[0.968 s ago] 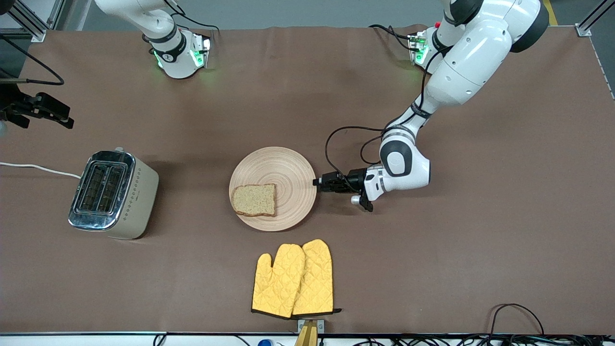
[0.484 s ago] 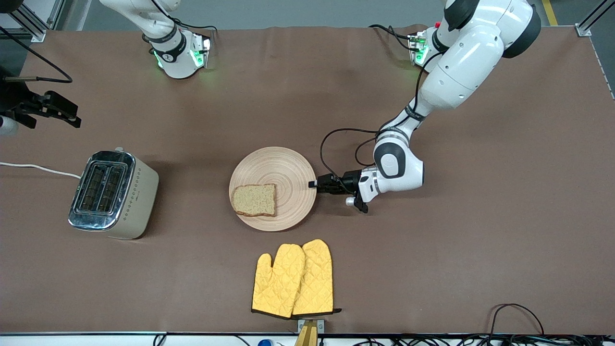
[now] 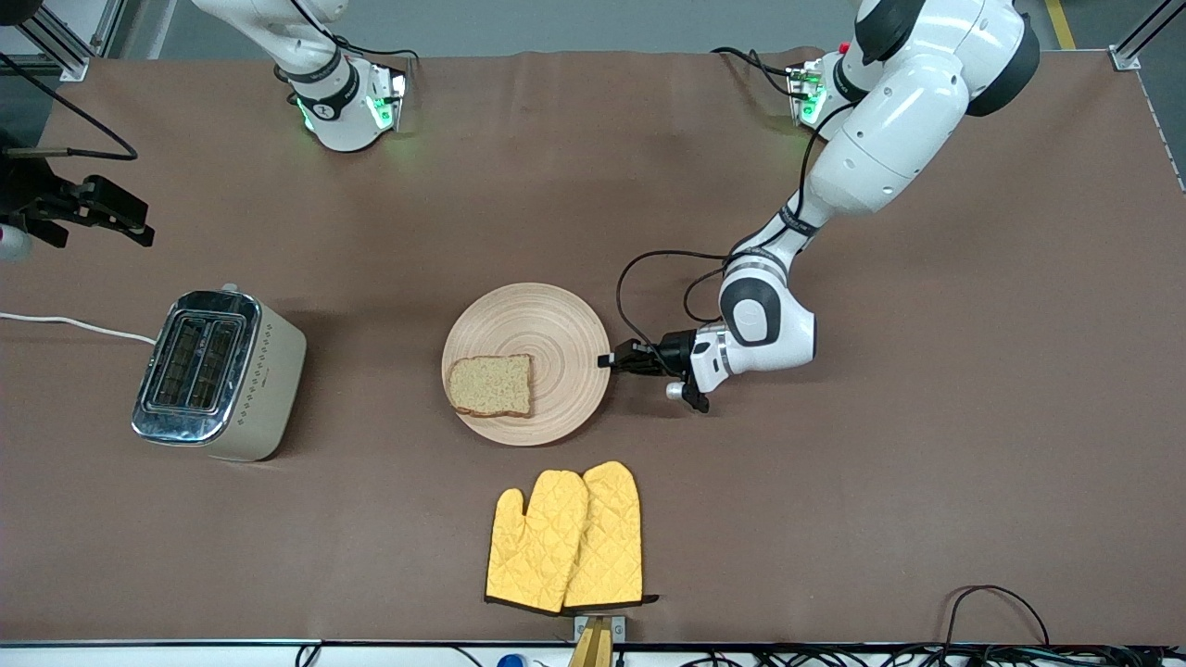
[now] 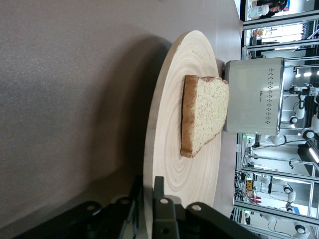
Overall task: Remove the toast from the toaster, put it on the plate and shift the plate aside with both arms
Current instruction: 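Withdraw the right gripper while the left gripper grips the plate rim, then slide the plate with the left gripper away from the toaster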
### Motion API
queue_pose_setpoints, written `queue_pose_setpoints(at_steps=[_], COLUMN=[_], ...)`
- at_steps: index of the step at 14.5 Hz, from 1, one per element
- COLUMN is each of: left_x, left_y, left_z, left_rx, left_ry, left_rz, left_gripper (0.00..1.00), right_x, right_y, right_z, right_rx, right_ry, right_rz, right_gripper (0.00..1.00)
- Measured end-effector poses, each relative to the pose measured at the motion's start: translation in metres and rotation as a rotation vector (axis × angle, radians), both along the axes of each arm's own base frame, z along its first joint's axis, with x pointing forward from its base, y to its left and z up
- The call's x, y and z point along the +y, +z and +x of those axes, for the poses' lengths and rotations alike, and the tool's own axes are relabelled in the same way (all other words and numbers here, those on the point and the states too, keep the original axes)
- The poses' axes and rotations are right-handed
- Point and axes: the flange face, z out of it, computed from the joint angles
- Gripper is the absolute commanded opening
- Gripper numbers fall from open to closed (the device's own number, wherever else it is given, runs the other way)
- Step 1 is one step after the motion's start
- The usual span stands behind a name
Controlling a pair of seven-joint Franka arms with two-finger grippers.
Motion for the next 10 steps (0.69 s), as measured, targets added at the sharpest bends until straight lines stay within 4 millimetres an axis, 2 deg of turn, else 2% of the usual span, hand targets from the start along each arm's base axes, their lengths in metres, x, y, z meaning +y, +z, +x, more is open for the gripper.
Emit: queue_pose_setpoints(at_steps=[2,6,10], left_x=[0.000,0.003,0.017], left_y=[0.001,0.015,0.050], left_z=[0.001,0.020,0.041], left_rx=[-0.006,-0.049,-0.071], left_ry=[0.002,0.027,0.070], left_rz=[0.002,0.002,-0.006], left_gripper=[0.00,0.00,0.00], right_x=[0.000,0.001,0.004], right_y=[0.000,-0.001,-0.001], right_z=[0.000,0.000,0.000], right_rx=[0.000,0.001,0.001], right_ry=[0.000,0.001,0.007], right_rz=[0.000,0.000,0.000], right_gripper=[1.00,1.00,1.00])
